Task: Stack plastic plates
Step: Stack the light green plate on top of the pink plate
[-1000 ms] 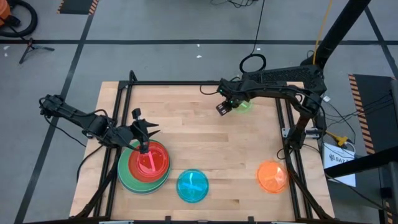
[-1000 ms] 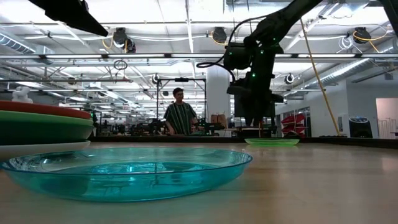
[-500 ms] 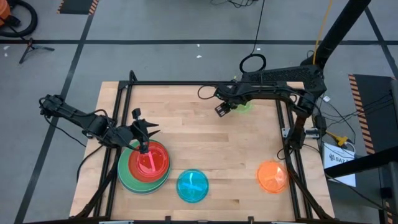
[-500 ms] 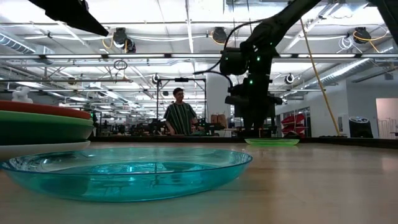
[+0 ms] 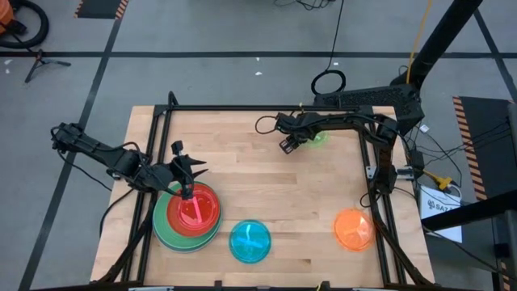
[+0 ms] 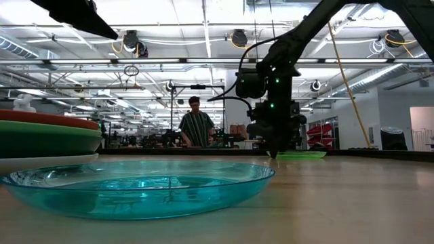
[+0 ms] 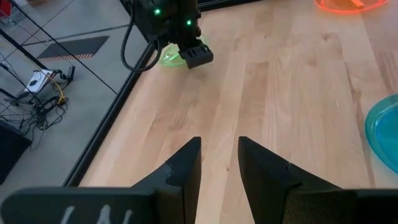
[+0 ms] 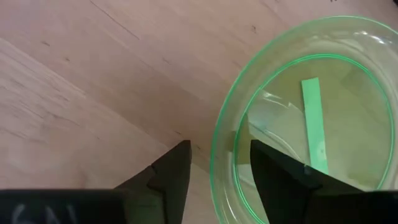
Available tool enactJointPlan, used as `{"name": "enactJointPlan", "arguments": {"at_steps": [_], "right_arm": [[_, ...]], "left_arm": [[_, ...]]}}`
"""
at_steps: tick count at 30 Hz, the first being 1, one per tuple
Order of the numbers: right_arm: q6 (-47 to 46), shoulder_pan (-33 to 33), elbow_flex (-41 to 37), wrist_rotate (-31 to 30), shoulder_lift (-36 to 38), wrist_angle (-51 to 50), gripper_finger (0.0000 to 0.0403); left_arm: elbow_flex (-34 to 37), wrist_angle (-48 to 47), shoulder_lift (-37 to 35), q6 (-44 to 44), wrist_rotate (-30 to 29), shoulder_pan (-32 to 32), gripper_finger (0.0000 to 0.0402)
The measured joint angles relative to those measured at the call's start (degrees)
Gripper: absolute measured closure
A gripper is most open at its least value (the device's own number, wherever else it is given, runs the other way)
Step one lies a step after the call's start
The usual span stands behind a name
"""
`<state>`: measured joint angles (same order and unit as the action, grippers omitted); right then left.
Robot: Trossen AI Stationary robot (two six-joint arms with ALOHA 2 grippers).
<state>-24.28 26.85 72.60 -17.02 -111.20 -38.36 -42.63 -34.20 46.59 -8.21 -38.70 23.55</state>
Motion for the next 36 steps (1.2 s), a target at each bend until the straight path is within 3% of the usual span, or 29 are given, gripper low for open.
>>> {"name": "enactJointPlan", "arguments": {"at_steps": [30,36], "right_arm": [[2.01,-3.20,-0.17,0.28,0.00,0.23,0.0392],[2.70,-4.03,0.56,0.31,0.05,-1.24,0.0399]], "left_arm": [[0.00,-0.09,0.00,0.33,0.00,0.00,0.0289],[0.00,-0.09,0.00,0.31,0.00,0.00,0.0289]]}}
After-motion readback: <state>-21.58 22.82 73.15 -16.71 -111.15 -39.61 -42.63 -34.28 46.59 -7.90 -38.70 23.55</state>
